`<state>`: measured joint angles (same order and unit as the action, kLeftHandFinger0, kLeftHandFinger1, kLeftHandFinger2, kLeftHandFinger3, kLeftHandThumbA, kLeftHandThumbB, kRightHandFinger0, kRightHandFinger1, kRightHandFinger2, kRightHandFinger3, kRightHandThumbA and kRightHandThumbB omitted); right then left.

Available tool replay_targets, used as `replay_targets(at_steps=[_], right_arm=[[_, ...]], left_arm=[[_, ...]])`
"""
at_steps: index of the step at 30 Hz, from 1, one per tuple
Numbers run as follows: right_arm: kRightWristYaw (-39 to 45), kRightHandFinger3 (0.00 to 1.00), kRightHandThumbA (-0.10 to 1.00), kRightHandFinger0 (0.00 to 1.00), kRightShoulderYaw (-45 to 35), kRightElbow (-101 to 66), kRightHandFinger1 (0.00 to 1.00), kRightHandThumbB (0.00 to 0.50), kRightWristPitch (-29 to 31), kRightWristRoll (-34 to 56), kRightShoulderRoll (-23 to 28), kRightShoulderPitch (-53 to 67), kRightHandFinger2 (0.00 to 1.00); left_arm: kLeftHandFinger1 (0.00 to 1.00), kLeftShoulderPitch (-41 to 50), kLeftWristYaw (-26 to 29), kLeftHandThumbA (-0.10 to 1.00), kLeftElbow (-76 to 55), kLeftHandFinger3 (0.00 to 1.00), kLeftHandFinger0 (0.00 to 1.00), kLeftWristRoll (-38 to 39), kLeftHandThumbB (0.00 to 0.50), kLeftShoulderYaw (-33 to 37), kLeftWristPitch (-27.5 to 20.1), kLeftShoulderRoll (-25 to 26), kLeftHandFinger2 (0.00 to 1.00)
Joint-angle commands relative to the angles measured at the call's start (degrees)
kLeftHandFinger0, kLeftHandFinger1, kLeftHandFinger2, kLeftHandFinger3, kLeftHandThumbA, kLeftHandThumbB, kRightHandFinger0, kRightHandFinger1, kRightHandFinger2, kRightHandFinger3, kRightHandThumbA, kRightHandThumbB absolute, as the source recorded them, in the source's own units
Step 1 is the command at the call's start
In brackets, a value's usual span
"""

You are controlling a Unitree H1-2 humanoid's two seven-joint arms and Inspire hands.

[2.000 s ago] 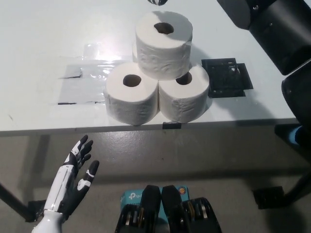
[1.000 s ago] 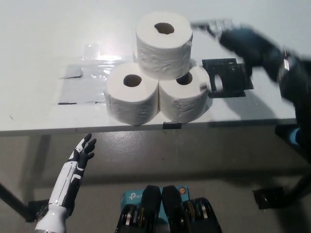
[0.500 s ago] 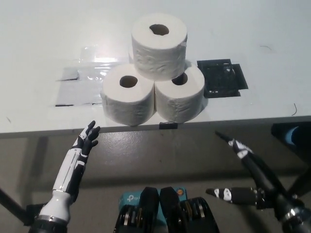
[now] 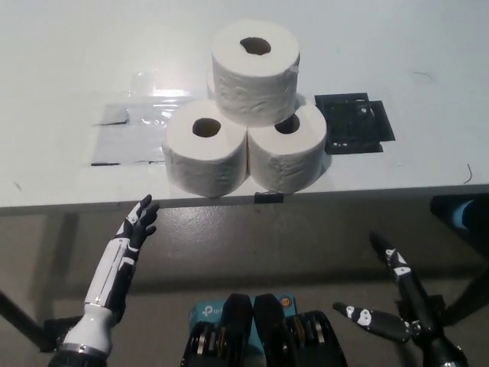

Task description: A few rolls of toilet paper are kept infront of the robot and the robot uses its right hand to lift one of the rolls and and places it on top of the other rolls to stack it.

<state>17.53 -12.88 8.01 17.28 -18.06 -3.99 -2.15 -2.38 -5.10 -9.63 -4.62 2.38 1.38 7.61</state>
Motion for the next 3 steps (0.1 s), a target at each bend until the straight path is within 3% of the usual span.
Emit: replay_targets(at_steps=[1,3], right_arm=[[-6.05,1.0,1.0,1.0,-0.94,0.87,1.0,0.195,9.65,11.21,-0.35,0.33,1.0],[-6.28,1.0,1.0,1.0,0.05,1.28,1.0,0.157,9.65,11.57,0.22,0.57,1.0]], left_arm=[[1.0,0.88,-0.85,1.0,-3.21,1.0,1.0,1.18,0.291,0.45,-1.56,-0.04,1.0],[1.0,1.24,-0.72,1.0,-3.36,1.0,1.0,0.88,0.267,0.46,-1.38,0.09,1.0]])
